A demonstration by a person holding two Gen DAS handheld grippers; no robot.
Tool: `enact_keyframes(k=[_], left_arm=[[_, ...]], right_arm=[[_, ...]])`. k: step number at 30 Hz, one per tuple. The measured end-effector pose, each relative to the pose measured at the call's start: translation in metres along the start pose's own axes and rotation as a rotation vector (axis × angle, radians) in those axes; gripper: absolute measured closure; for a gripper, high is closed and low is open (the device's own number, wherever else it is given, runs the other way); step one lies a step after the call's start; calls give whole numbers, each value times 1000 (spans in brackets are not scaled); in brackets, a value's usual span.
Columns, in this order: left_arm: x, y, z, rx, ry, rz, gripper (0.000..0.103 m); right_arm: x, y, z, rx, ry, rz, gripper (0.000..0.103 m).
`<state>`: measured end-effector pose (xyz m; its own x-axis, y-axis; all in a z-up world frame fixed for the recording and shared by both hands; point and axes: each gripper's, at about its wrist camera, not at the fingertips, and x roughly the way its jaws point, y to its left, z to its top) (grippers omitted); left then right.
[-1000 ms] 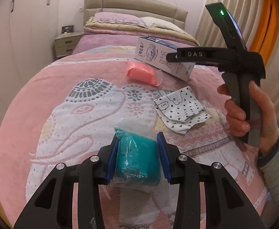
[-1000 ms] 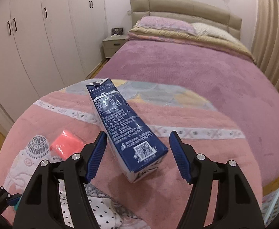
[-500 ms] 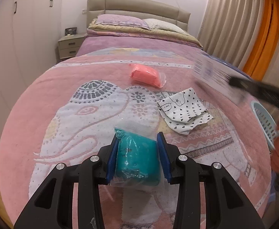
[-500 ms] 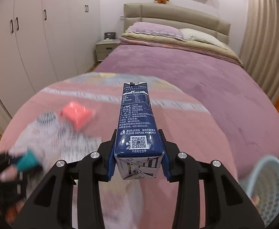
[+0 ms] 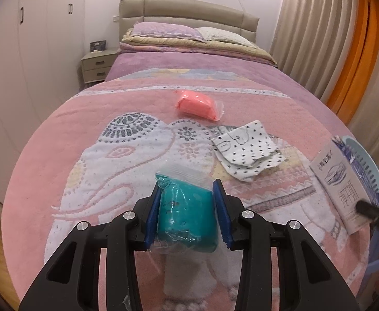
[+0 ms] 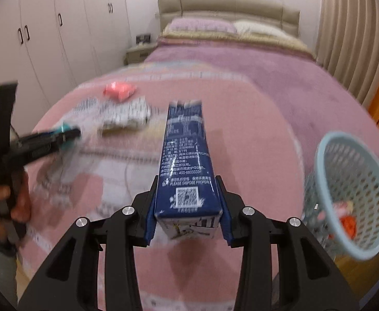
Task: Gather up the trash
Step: 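Lift the teal packet and milk carton and carry them over the basket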
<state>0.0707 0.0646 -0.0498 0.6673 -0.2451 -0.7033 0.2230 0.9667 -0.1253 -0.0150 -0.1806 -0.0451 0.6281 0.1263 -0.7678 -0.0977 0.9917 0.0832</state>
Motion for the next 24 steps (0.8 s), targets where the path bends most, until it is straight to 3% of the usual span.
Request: enact_keyframes(k=[2,4,12,14,15,16,24], left_arm=[[-5,-5,-1,5,-3,-6,66],[-12,-12,-3,19,-11,-14,66],[-38,-43,4,62,-55,-74,66],[-43,-53,9,78,-68,-92,66],[-45,-59,11,86,-72,-99,66],[-46,-66,14,98,-77,-107,66],[-47,-127,38,204,-99,-189,66]], right_arm=[[1,-2,-4,12,23,5,60],[0,-6,-5,39,26,20,47],[14,-2,13,53,74,14,47],[18,-1,17,50,85,10,50],[20,-1,18,46,92,15,65],[20,-2,19,43,93,24,68],[-17,-33,24,84,-46,-10,69]])
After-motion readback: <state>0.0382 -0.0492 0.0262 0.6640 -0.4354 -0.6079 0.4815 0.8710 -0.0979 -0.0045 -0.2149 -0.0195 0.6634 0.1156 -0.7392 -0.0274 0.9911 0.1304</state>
